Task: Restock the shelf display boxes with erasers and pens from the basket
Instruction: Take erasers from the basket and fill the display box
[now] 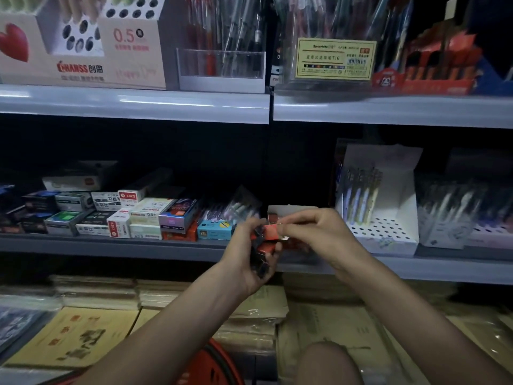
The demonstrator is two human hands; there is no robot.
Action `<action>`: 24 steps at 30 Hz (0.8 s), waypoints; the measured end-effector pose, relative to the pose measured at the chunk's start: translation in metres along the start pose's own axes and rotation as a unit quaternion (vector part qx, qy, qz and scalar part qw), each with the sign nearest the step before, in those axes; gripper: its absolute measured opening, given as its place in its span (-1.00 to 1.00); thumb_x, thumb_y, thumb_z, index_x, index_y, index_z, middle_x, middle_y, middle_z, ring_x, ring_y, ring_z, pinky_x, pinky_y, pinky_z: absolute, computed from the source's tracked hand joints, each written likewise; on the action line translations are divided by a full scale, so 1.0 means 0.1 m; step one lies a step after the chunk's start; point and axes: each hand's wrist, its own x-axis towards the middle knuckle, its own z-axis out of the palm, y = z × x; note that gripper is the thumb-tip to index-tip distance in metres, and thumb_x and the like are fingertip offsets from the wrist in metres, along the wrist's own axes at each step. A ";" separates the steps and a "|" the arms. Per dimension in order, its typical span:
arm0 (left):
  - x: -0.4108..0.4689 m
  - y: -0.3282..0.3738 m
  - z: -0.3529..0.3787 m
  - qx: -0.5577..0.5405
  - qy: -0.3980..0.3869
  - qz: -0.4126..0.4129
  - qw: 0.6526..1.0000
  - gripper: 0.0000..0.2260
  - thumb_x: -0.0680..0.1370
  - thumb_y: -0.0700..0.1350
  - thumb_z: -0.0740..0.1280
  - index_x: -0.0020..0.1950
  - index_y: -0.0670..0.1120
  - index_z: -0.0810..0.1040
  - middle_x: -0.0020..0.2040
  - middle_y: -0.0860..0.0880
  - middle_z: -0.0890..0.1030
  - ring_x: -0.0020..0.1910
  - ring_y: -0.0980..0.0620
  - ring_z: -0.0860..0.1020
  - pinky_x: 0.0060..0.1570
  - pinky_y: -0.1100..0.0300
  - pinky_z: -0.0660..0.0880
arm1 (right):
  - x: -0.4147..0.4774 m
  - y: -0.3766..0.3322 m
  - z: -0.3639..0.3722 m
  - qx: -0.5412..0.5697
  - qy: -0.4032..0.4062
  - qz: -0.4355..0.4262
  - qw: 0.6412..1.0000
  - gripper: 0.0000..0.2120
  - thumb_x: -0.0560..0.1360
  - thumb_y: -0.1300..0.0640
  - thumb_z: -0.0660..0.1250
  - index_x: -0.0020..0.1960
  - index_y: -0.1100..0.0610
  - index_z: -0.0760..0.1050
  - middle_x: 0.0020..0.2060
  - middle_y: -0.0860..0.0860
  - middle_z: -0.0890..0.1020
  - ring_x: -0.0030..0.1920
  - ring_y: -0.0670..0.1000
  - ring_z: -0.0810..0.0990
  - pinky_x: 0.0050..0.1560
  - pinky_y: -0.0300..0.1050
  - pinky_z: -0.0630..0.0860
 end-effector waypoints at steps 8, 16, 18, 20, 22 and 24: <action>0.06 0.04 -0.02 -0.055 -0.013 -0.010 0.998 -0.79 0.58 0.00 0.36 -0.11 -0.14 0.59 -0.27 -0.07 0.59 -0.36 0.07 0.55 -0.66 0.36 0.36 | 0.11 0.02 -0.26 0.058 0.047 0.019 0.997 -0.93 0.52 0.26 0.48 0.00 0.20 0.70 -0.10 0.17 0.75 -0.12 0.09 0.75 -0.19 -0.11 0.57; 0.26 0.01 -0.05 0.221 0.046 0.139 0.964 -0.88 0.56 -0.05 0.41 -0.03 -0.09 0.57 -0.27 -0.08 0.48 -0.46 0.04 0.45 -0.57 0.31 0.23 | 0.65 0.37 -0.27 -0.176 0.135 -0.068 0.973 -0.89 0.54 0.19 0.46 0.07 0.10 0.67 -0.20 -0.02 0.72 -0.19 -0.06 0.72 -0.05 -0.16 0.65; 0.29 -0.01 -0.03 0.291 0.051 0.160 0.942 -0.84 0.58 -0.04 0.40 -0.13 -0.06 0.50 -0.30 -0.07 0.49 -0.47 0.02 0.46 -0.55 0.31 0.23 | 0.83 0.45 -0.22 -0.278 0.135 -0.092 0.947 -0.87 0.51 0.13 0.50 0.06 0.09 0.69 -0.20 -0.07 0.69 -0.17 -0.12 0.66 -0.11 -0.21 0.60; 0.30 -0.03 -0.01 0.331 0.041 0.170 0.927 -0.89 0.60 -0.06 0.36 -0.11 -0.03 0.53 -0.27 -0.08 0.49 -0.47 0.03 0.46 -0.51 0.31 0.24 | 0.98 0.51 -0.17 -0.339 0.114 -0.100 0.928 -0.85 0.50 0.07 0.52 0.04 0.09 0.69 -0.15 -0.05 0.70 -0.13 -0.08 0.65 -0.13 -0.16 0.57; 0.32 -0.05 -0.01 0.363 0.040 0.186 0.912 -0.93 0.60 -0.10 0.33 -0.03 -0.01 0.60 -0.23 -0.09 0.50 -0.51 0.06 0.46 -0.48 0.30 0.25 | 1.10 0.56 -0.13 -0.394 0.090 -0.103 0.909 -0.83 0.50 0.07 0.53 0.07 0.09 0.69 -0.07 0.01 0.71 -0.04 0.02 0.67 -0.07 -0.09 0.60; 0.36 -0.05 -0.02 0.387 0.045 0.194 0.900 -0.87 0.60 -0.11 0.33 0.03 -0.08 0.66 -0.22 -0.09 0.52 -0.54 0.08 0.46 -0.50 0.29 0.25 | 1.18 0.59 -0.10 -0.432 0.068 -0.109 0.893 -0.85 0.50 0.13 0.52 0.07 0.08 0.69 -0.04 0.05 0.71 0.01 0.08 0.68 0.00 -0.03 0.64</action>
